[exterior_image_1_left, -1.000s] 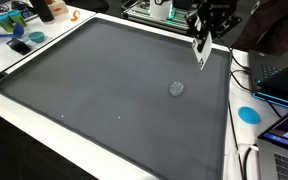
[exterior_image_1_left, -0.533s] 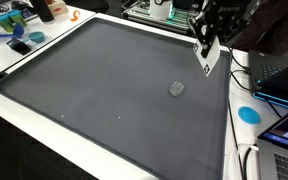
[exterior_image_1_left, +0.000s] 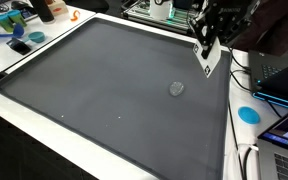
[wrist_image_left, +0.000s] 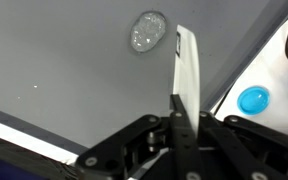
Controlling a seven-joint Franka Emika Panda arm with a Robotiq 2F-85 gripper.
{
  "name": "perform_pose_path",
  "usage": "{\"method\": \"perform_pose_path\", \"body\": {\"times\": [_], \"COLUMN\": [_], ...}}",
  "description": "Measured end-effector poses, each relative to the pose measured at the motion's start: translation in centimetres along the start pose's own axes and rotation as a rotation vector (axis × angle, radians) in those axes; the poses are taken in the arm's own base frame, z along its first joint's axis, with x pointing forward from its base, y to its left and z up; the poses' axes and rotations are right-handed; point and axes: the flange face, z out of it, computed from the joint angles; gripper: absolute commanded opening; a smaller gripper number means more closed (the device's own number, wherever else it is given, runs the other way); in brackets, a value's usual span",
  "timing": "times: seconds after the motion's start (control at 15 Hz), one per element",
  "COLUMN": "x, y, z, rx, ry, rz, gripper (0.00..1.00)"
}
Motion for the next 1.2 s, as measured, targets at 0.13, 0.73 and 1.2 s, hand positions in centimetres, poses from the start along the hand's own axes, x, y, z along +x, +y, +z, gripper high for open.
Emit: {"method": "perform_pose_path", "body": {"times": [0.13, 0.73, 1.2], "x": [0.0, -1.1, -2.2], "y": [0.2, 1.5, 1.3], "z": [0.2, 8.4, 12.7], "rx": [0.005, 0.04, 0.047], "ry": [-0.004, -0.009, -0.019], "rz": [-0.009, -0.156, -0.194], "gripper": [0.01, 0.01, 0.01]}}
